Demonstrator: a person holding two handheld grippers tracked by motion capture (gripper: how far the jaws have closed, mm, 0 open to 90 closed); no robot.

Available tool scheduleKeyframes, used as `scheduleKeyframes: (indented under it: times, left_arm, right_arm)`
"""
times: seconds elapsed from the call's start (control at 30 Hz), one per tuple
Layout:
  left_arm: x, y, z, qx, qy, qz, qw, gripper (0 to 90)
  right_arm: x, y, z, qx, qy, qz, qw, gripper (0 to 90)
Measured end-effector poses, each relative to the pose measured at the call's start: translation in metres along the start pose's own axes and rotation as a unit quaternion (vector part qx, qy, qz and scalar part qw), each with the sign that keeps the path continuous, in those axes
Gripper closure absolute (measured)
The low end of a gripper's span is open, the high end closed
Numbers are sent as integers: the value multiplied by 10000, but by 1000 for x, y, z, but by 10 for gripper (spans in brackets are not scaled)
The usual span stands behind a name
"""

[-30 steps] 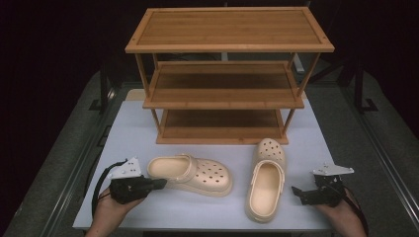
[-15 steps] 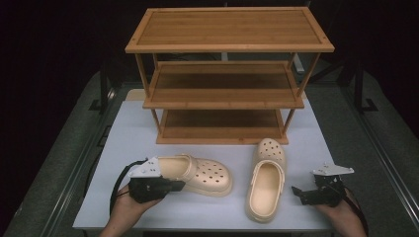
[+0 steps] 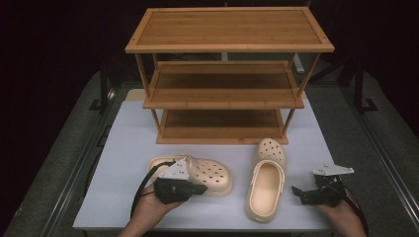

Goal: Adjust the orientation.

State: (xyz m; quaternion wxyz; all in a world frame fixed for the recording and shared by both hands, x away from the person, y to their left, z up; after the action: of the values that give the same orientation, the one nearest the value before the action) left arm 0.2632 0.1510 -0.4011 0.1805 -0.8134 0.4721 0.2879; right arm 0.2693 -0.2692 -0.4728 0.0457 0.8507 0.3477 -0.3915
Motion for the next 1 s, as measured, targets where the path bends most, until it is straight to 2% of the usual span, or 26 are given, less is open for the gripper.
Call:
scheduleKeyframes:
  times: [0.23,0.47,0.77,0.8,0.87,0.93,1.0]
  left_arm:
    - [19,4,-5,6,-140,-40,9999,900]
    - [36,9,-10,35,-336,-186,9993,900]
    - [43,5,-16,22,-340,-330,9989,900]
    - [46,4,-19,38,-351,-434,9984,900]
    - [49,2,-21,-24,-338,-462,9984,900]
    - [53,1,-24,13,-373,-605,9975,900]
    - [55,-1,-25,8,-366,-633,9973,900]
  right_arm:
    - [0,0,0,0,1,0,10000,17]
    - [0,0,0,0,-1,-1,10000,17]
    - [0,0,0,1,0,-2,10000,17]
    - [0,0,0,0,0,-2,10000,17]
    - [0,0,0,1,-1,-3,10000,17]
    - [0,0,0,0,0,-4,10000,17]
    - [0,0,0,1,0,-4,10000,17]
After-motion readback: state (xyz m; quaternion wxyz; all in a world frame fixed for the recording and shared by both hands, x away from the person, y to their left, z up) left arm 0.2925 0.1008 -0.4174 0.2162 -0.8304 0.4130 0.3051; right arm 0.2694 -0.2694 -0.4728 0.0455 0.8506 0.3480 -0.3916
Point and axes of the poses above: each handheld gripper's, and its own axes: x roughly forward along the jaws, z roughly out of its underside, y roughly to its right, the point moved 2 cm from there along x, roughly forward along the jaws, and after that the axes turned 14 degrees about -z, right-handed, at the moved point
